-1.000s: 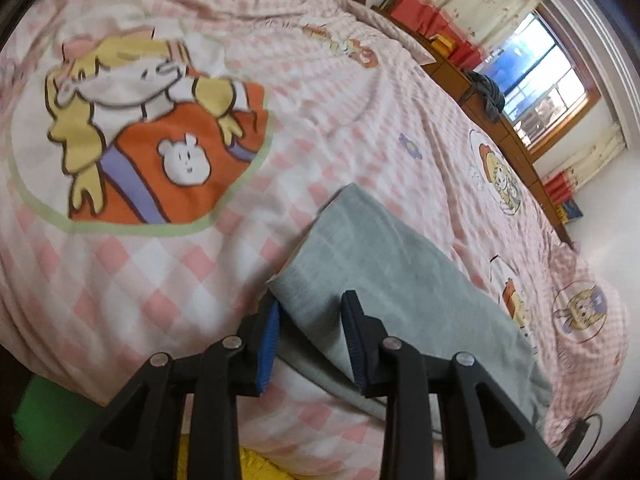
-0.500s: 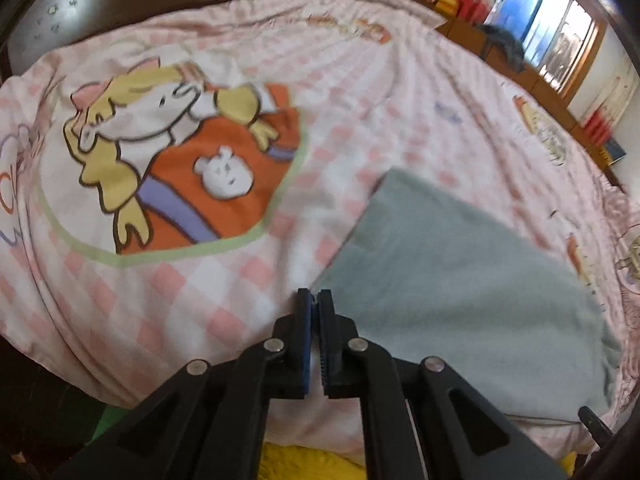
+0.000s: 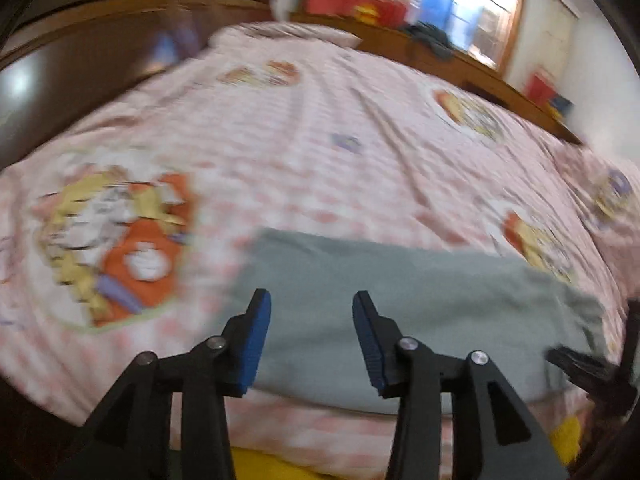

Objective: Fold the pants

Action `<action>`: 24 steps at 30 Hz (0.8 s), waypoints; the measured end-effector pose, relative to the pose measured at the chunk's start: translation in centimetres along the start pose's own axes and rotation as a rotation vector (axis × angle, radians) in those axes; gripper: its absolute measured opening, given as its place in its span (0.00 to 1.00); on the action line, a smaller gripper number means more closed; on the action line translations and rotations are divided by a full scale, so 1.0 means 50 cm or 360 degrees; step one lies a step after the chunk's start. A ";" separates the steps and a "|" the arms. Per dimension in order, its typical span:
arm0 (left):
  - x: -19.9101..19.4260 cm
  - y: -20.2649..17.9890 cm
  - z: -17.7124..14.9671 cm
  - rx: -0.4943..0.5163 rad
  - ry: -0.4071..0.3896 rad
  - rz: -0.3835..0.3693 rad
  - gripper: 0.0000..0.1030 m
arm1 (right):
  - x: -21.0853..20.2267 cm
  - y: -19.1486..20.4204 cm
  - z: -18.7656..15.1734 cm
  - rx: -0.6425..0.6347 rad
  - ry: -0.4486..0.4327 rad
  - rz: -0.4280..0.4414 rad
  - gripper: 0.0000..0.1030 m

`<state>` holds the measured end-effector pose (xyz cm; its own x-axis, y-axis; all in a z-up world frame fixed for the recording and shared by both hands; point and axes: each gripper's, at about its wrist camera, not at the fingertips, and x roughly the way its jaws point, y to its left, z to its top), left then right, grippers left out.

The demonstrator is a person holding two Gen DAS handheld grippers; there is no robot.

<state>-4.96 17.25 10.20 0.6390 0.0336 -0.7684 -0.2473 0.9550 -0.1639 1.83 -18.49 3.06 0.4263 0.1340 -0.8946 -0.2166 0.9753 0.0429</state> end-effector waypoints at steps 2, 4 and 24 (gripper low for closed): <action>0.034 -0.032 -0.013 0.0042 0.0085 -0.0041 0.43 | 0.005 0.008 -0.017 -0.0062 0.0001 -0.0041 0.35; 0.071 -0.054 -0.038 0.0062 0.0206 -0.0083 0.43 | -0.002 0.009 -0.037 -0.0120 0.0000 -0.0052 0.35; 0.058 -0.156 -0.034 0.0194 0.0301 -0.0340 0.60 | -0.094 -0.073 -0.023 0.0015 -0.0232 0.0020 0.36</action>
<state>-2.41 9.41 8.19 0.5174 -0.2165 -0.8279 -0.0254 0.9632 -0.2677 -0.40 -22.87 6.59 0.5469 0.1699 -0.8198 -0.2146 0.9749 0.0588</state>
